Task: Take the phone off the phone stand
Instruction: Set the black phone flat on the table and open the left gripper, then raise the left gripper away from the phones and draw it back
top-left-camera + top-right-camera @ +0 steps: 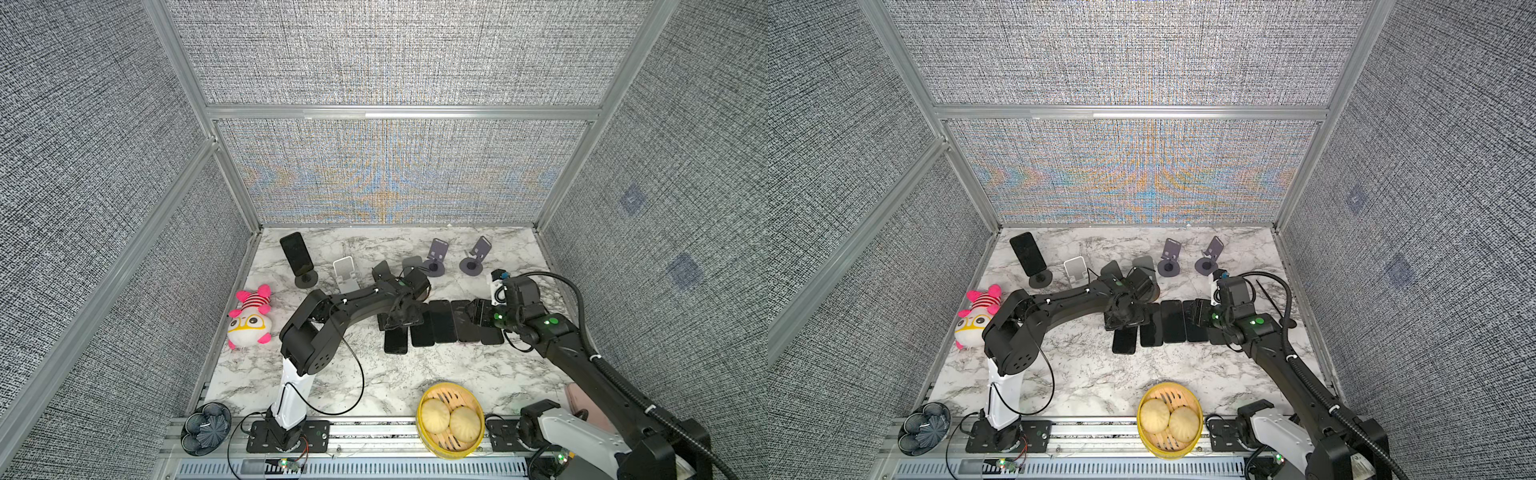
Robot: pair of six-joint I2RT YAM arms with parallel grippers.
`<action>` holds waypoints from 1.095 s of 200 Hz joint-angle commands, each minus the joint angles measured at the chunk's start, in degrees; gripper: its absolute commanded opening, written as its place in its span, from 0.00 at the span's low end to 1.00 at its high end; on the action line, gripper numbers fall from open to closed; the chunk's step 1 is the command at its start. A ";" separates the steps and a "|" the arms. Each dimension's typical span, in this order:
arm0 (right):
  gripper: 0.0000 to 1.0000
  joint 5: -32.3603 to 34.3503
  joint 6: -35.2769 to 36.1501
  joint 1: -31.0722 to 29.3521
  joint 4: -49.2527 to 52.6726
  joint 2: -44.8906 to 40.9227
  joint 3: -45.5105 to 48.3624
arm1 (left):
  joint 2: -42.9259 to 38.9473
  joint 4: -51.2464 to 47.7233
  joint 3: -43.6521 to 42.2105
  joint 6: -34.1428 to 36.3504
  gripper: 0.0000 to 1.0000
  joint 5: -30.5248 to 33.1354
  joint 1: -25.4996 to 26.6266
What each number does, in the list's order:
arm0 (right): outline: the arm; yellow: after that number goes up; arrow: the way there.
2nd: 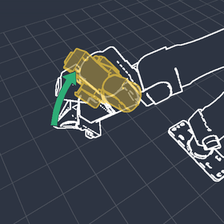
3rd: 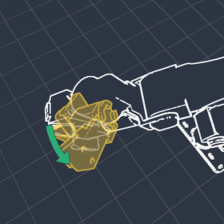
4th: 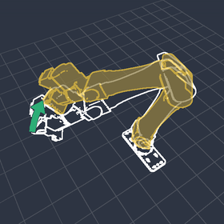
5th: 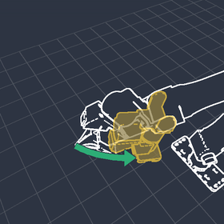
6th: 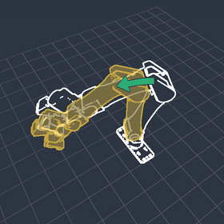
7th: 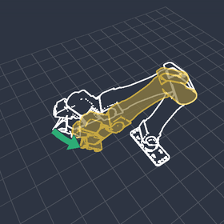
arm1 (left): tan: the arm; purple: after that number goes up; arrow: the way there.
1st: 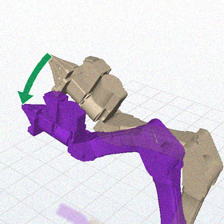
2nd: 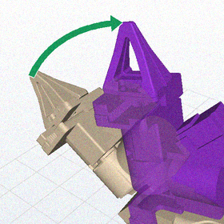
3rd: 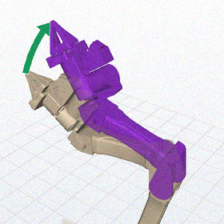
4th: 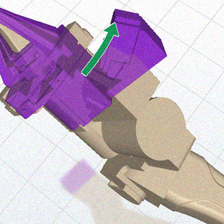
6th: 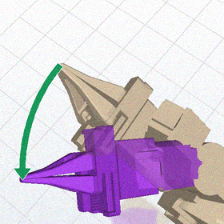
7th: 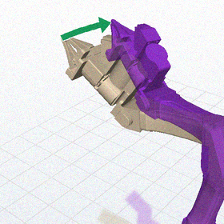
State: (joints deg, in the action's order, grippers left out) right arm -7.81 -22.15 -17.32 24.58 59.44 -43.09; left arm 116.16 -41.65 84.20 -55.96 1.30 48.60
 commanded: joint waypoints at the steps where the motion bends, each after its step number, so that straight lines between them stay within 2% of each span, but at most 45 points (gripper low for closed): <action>1: 0.63 0.01 -0.39 0.01 -0.75 0.20 0.12 | -1.61 0.40 -0.33 -0.41 0.89 0.62 -0.13; 45: 0.63 0.41 -0.36 0.00 0.62 2.63 -1.12 | -6.66 -3.08 -1.08 2.73 0.89 5.49 -0.08; 77: 0.62 0.83 -0.26 0.01 2.21 2.90 -1.82 | -11.89 -0.99 -7.17 7.23 0.84 3.61 0.09; 111: 0.62 1.66 -1.00 -0.10 4.14 1.90 -2.13 | -21.03 1.66 -17.84 11.42 0.71 1.37 0.62; 140: 0.62 1.83 -1.86 -0.15 4.76 1.64 -2.16 | -26.41 6.70 -27.46 12.72 0.54 -4.04 0.92; 156: 0.62 2.25 -2.27 -0.26 5.00 1.51 -2.21 | -26.35 10.99 -30.82 11.30 0.47 -7.09 2.21; 186: 0.62 2.85 -2.77 -0.43 5.48 0.99 -2.61 | -22.94 12.16 -29.37 9.92 0.38 -6.91 4.77; 219: 0.62 3.93 -2.20 -0.58 6.62 0.48 -3.10 | -18.61 12.18 -27.57 9.56 0.37 -6.96 5.98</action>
State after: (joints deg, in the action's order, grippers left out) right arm -5.06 -24.34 -17.72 29.82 60.29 -45.69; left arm 95.46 -30.74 55.72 -45.71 -4.95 54.24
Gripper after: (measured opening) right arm 0.622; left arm 0.367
